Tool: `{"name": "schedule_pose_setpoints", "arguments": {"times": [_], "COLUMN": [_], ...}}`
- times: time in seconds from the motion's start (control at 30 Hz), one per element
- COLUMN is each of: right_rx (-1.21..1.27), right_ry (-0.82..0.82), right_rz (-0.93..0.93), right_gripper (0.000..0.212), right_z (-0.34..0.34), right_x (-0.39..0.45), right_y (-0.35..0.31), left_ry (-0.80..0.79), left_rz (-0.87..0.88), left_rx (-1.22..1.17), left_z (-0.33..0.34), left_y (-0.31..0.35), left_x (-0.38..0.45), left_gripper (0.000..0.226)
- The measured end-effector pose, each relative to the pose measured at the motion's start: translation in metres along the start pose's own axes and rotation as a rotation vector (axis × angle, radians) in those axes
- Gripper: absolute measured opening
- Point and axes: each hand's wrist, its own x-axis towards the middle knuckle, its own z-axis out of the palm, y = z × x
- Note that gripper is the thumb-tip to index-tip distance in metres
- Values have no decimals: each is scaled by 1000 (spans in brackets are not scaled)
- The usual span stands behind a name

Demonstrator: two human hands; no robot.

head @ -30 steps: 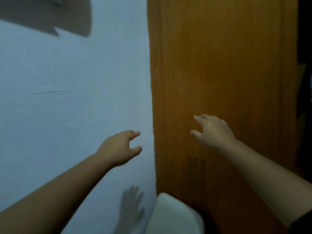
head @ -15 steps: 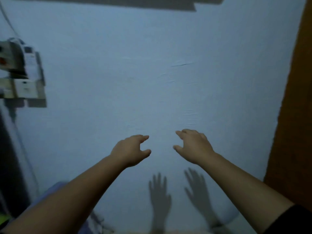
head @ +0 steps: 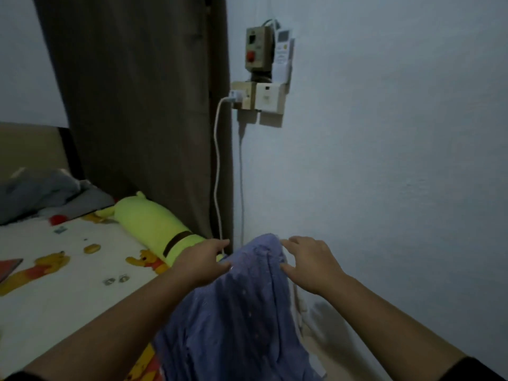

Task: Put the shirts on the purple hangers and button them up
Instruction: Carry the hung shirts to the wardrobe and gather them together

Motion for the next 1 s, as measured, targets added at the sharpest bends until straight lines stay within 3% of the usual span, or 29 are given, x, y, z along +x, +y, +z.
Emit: {"name": "schedule_pose_setpoints", "arguments": {"times": [0.17,0.37,0.73,1.0], "right_rx": [73,46,124,135], "right_ry": [-109,-166,-242,-276], "right_rz": [-107,-153,-241,-328], "right_gripper": [59,61,62,63], "right_z": [45,81,142,160], "right_x": [62,115,154,155], "right_y": [-43,-68,-70,-59], "left_ry": [-37,-135,-356,-442], "left_rz": [-88,-187,-228,-431], "left_rx": [-5,-78,-229,-408], "left_z": [9,45,100,114], "left_y": [-75,-132,-146,-144], "left_x": [19,54,89,90], "left_gripper": [57,68,69,89]}}
